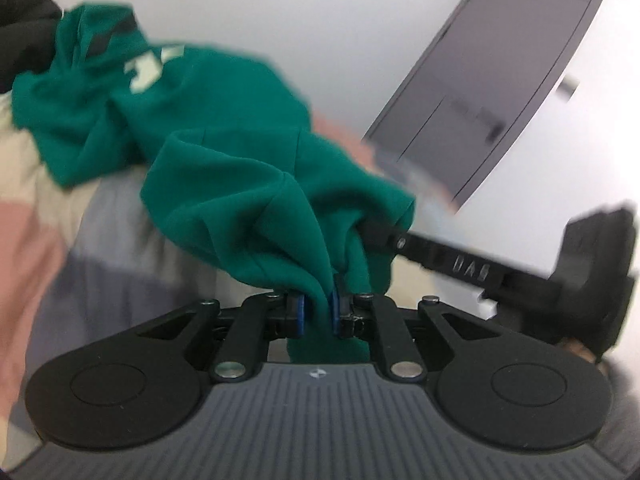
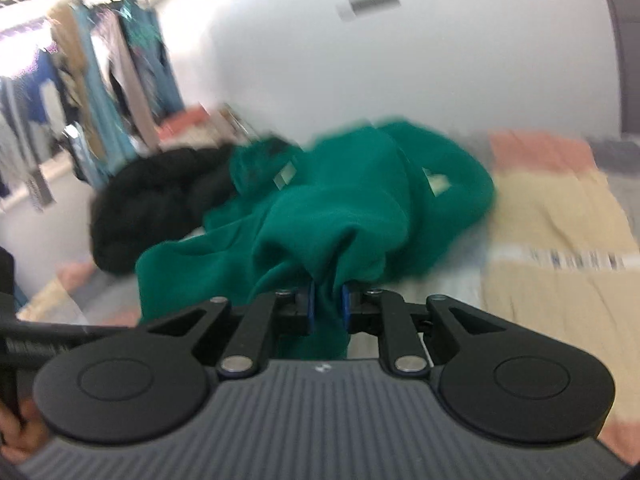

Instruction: Fold large clothes

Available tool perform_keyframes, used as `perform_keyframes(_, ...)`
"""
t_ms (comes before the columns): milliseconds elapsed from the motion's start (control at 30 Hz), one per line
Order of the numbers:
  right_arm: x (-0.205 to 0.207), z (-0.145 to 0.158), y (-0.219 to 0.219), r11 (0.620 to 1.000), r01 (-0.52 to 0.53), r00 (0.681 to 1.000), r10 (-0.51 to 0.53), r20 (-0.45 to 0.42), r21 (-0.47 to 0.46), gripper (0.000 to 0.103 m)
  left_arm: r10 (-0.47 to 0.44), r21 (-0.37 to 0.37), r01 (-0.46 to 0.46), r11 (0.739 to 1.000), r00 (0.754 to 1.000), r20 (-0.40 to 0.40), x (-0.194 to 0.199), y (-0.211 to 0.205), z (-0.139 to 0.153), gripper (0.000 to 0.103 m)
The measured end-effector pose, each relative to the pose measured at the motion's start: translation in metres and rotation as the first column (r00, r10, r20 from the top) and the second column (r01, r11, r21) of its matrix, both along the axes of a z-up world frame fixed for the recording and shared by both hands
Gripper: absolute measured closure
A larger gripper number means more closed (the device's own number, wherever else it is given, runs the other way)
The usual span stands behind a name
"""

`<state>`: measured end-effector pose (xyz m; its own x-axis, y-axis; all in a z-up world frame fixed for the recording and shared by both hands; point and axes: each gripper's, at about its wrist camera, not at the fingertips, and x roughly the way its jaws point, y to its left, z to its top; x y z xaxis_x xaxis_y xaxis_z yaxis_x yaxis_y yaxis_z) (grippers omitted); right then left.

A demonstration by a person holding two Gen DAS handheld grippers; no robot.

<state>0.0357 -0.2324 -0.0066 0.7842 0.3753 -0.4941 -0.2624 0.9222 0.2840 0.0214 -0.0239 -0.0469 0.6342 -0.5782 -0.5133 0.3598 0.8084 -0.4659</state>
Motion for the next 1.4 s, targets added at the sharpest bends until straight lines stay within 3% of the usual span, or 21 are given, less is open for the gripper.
perform_keyframes(100,0.008,-0.023,0.0,1.0,0.019,0.993,-0.017,-0.117,0.015,0.086,0.0,0.066,0.004,0.998,0.998,-0.062,0.004,-0.011,-0.014,0.088)
perform_keyframes(167,0.015,-0.03,-0.002,0.999,0.024,0.989,-0.02,-0.147,0.028,0.085,0.013,0.051,-0.009,0.999,0.996,-0.089,0.009,-0.005,-0.019,0.085)
perform_keyframes(233,0.02,-0.03,-0.003,0.998,0.029,0.989,-0.021,-0.15,0.048,0.083,0.03,0.041,-0.026,0.999,0.993,-0.118,0.014,-0.003,-0.017,0.064)
perform_keyframes(300,0.022,-0.032,-0.008,0.997,0.048,0.989,-0.038,-0.146,0.063,0.076,0.048,0.055,-0.041,0.998,0.99,-0.133,0.017,0.002,-0.014,0.033)
perform_keyframes(333,0.022,-0.033,-0.012,0.996,0.062,0.988,-0.051,-0.147,0.069,0.07,0.052,0.056,-0.045,0.997,0.99,-0.128,0.017,0.004,-0.012,0.03)
perform_keyframes(467,0.019,-0.032,-0.022,0.988,0.1,0.982,-0.08,-0.171,0.115,0.065,0.06,0.042,-0.055,0.998,0.991,-0.123,0.013,0.02,0.0,0.024)
perform_keyframes(533,0.016,-0.032,-0.028,0.984,0.119,0.981,-0.096,-0.169,0.132,0.042,0.065,0.039,-0.061,0.997,0.993,-0.102,0.007,0.031,0.007,0.02)
perform_keyframes(600,0.014,-0.028,-0.032,0.98,0.131,0.983,-0.109,-0.147,0.152,0.032,0.055,0.049,-0.053,0.997,0.997,-0.047,-0.003,0.038,0.017,0.014)
perform_keyframes(733,0.016,-0.021,-0.03,0.976,0.132,0.986,-0.111,-0.122,0.175,0.031,0.095,0.093,-0.104,0.99,0.991,0.092,-0.019,0.043,0.034,0.012)
perform_keyframes(833,0.023,-0.018,-0.027,0.973,0.131,0.987,-0.11,-0.12,0.19,0.031,0.128,0.044,-0.136,0.99,0.98,0.156,-0.017,0.054,0.04,0.011)
perform_keyframes(933,0.037,-0.015,-0.021,0.978,0.131,0.987,-0.113,-0.115,0.164,0.031,0.166,-0.017,-0.165,0.986,0.976,0.143,0.003,0.069,0.04,0.011)
perform_keyframes(1100,0.078,-0.014,-0.018,0.971,0.177,0.977,-0.154,-0.147,0.158,0.031,0.261,-0.111,-0.255,0.961,0.964,0.051,0.069,0.096,0.034,0.012)
perform_keyframes(1200,0.11,-0.018,-0.024,0.949,0.238,0.96,-0.198,-0.199,0.205,0.031,0.315,-0.155,-0.316,0.936,0.949,-0.037,0.114,0.108,0.021,0.012)
perform_keyframes(1300,0.143,-0.031,-0.039,0.904,0.328,0.926,-0.249,-0.284,0.274,0.031,0.319,-0.181,-0.326,0.928,0.945,-0.068,0.153,0.113,0.004,0.012)
perform_keyframes(1333,0.15,-0.035,-0.042,0.894,0.338,0.923,-0.255,-0.288,0.293,0.031,0.319,-0.184,-0.327,0.927,0.945,-0.077,0.162,0.113,-0.003,0.012)
perform_keyframes(1400,0.159,-0.045,-0.045,0.889,0.276,0.95,-0.194,-0.244,0.366,0.031,0.305,-0.203,-0.32,0.926,0.947,-0.101,0.177,0.113,-0.022,0.013)
